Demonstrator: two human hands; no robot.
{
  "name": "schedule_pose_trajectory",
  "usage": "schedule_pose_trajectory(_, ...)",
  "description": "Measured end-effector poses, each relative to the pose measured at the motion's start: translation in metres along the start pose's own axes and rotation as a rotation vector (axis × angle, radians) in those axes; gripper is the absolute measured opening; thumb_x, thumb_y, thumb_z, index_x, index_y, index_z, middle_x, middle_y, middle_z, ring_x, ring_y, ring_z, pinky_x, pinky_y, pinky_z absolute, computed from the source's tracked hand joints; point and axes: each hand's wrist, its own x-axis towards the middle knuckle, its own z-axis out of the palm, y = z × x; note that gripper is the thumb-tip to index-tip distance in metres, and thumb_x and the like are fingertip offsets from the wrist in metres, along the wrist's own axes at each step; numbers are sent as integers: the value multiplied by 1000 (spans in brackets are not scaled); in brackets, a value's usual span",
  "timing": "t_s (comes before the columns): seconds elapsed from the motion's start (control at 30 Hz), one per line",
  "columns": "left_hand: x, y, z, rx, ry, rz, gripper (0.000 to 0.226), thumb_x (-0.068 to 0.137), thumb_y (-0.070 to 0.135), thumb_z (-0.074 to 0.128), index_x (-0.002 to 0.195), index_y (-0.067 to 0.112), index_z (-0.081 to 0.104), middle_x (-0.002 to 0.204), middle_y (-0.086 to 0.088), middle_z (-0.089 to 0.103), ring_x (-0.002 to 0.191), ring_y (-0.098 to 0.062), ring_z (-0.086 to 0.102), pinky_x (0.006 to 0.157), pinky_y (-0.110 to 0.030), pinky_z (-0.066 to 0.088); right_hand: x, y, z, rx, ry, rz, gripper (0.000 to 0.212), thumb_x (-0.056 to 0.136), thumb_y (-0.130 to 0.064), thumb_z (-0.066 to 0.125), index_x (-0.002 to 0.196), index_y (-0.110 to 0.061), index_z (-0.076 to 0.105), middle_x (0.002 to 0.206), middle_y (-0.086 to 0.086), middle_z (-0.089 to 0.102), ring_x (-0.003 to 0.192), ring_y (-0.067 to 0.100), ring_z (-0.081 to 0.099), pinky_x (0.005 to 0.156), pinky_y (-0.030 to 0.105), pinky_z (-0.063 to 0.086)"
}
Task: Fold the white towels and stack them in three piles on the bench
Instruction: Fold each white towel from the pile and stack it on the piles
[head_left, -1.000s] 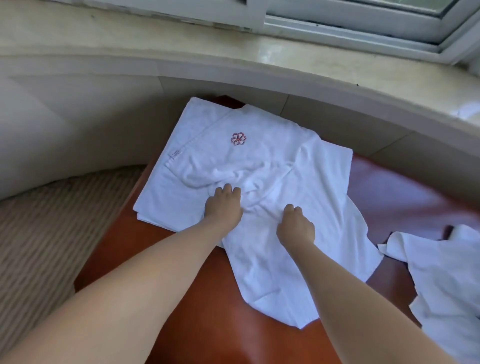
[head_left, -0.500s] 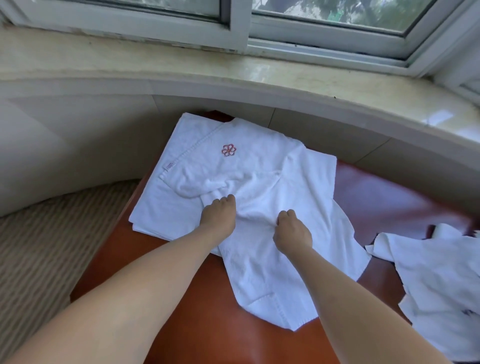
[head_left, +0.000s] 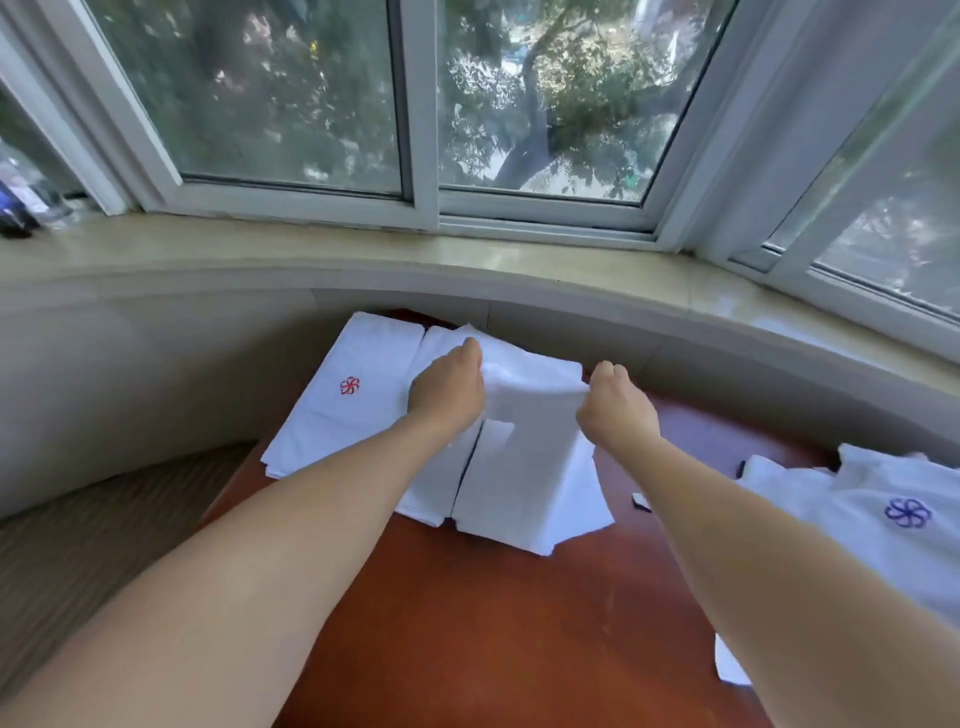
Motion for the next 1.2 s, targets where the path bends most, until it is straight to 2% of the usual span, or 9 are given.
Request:
schedule_pose_trajectory(0.23,-39,163,-40,-67,198,111,8,106,19,37,105,14,43,88,-5,54,76,-33,49,61,-38,35,-59,95,-128,270,269,54,16,92,-2,37,106,-9,42,118,18,54,104,42,58,75,38,35)
schedule_pose_trajectory(0.5,-85,350,-3,-255,159,193,7,105,23,41,104,17,43,95,-7,58,84,-31,51,68,-39,37,-132,247,-228,469,477,169,13,94,-7,40,107,-10,38,97,18,64,94,37,58,74,37,37)
schedule_pose_trajectory(0.6,-97,420,8,-368,161,250,12,104,27,45,105,16,48,96,-8,62,89,-34,58,72,-41,42,-159,305,-264,521,625,255,20,95,-7,38,114,-7,42,83,7,55,84,33,50,72,35,33)
schedule_pose_trajectory(0.7,-107,477,14,-503,185,316,7,103,26,47,101,19,47,90,-4,57,86,-34,58,69,-40,40,-185,351,-292,557,787,295,9,95,-10,38,102,-14,41,74,-2,48,78,34,48,68,34,29)
schedule_pose_trajectory(0.8,-118,518,19,-651,209,365,7,102,24,48,98,20,45,89,-3,63,82,-34,59,69,-43,45,-207,379,-309,542,963,244,3,101,-17,40,102,-19,41,78,-3,51,77,29,46,65,33,24)
schedule_pose_trajectory(0.87,-124,534,29,-715,180,384,8,102,26,49,99,20,46,90,-2,65,82,-32,60,69,-42,45,-216,394,-312,512,1037,201,7,103,-18,40,106,-16,45,94,4,57,81,26,46,67,34,27)
schedule_pose_trajectory(0.97,-132,537,61,-679,-74,414,7,103,29,46,105,23,43,93,4,62,86,-31,60,66,-37,44,-225,417,-294,433,881,231,17,106,-21,37,116,-12,46,109,8,58,90,30,53,72,35,32)
schedule_pose_trajectory(1.1,-147,512,112,-387,-555,363,54,99,35,54,147,28,30,136,-7,53,108,-32,62,87,-37,52,-245,448,-232,208,235,440,51,99,-19,52,149,-18,40,154,3,39,134,27,48,98,35,40)
schedule_pose_trajectory(1.2,-150,488,141,-259,-647,364,64,97,41,56,154,35,26,149,-4,44,119,-26,55,98,-35,46,-258,454,-194,172,78,530,63,97,-21,56,156,-24,36,160,1,35,141,24,43,108,33,39)
